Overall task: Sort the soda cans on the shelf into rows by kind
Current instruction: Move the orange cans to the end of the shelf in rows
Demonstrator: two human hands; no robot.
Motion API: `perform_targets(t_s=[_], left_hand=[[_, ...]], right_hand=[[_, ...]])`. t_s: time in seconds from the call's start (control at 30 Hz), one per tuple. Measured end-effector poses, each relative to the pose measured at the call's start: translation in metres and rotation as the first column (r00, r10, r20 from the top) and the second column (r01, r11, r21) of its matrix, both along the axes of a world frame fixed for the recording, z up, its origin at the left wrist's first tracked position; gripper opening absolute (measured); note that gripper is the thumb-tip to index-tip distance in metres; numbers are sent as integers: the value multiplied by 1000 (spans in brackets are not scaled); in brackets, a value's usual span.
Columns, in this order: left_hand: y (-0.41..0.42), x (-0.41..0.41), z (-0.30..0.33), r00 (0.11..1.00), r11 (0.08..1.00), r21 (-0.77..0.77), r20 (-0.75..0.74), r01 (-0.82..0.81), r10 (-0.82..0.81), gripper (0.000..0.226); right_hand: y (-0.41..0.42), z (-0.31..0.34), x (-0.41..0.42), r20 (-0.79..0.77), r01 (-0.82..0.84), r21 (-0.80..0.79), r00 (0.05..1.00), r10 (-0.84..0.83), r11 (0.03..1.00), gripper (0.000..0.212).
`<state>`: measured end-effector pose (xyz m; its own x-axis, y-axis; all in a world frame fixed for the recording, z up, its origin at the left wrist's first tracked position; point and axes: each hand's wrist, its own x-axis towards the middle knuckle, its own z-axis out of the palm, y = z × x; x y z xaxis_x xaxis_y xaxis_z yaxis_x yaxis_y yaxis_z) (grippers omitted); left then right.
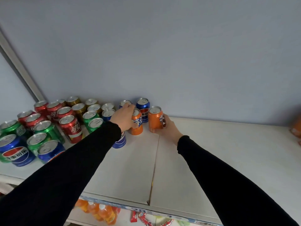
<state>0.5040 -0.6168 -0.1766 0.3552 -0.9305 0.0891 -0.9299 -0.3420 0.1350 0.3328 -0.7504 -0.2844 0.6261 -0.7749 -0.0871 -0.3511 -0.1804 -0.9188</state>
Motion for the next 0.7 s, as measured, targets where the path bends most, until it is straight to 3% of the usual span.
perform_targets(t_s=[0.13,0.27,0.4,0.7], left_hand=[[-2,2,-1,999,1000,-16,-35,12,-12,76],[-1,3,1,996,998,-36,-65,55,-57,67],[-4,-13,7,978,982,-131,-137,139,-157,77],[-54,-144,8,855,888,-194,-248,417,-456,65]], right_hand=[[16,7,2,4,16,-93,1000,-16,996,92],[35,19,-4,116,118,-15,986,-116,993,73],[48,25,-30,168,268,21,949,-268,963,68],[65,51,-186,221,576,-21,799,-558,817,54]])
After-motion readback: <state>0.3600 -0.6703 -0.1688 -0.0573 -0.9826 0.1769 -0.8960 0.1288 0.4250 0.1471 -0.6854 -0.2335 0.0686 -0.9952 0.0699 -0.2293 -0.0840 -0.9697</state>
